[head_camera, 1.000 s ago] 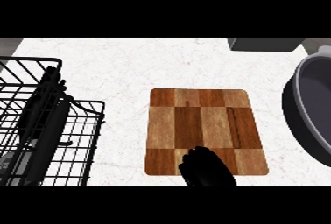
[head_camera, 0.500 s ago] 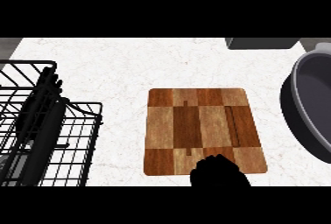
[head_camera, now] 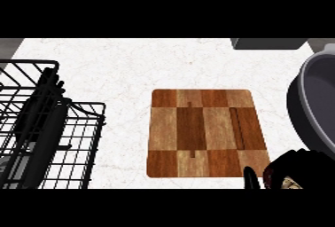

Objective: Pick the cupcake from the cutting board and place it in the pot

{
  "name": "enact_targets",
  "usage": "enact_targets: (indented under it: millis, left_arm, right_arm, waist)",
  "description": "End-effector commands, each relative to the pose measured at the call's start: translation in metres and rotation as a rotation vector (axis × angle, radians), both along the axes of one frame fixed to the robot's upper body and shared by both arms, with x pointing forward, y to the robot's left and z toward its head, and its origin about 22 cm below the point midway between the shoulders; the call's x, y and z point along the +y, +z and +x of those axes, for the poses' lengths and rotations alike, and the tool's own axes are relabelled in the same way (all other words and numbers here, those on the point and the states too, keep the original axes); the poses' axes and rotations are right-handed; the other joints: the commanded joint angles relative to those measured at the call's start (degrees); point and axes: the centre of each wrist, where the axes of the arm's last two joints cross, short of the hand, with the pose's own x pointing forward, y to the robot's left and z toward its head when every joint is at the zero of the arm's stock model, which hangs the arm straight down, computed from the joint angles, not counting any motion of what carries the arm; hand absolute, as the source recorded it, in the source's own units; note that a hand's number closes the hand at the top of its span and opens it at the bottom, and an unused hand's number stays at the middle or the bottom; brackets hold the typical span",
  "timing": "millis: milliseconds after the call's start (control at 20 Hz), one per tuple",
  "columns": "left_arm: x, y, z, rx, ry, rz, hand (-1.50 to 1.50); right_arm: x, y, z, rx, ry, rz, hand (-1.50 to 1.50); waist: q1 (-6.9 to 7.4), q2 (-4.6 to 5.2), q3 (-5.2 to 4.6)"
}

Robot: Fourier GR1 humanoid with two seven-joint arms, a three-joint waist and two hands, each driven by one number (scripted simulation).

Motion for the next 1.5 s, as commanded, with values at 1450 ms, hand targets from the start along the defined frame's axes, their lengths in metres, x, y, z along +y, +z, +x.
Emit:
enact_targets:
  millis: [1450]
  left_arm:
    - [-0.059,0.038,0.020,-0.131,-0.085,-0.058,0.00]
  right_arm:
    - [-0.315,-0.041,0.098,0.163,-0.212,0.036,1.50]
  waist:
    - [2.07,-0.09,1.18]
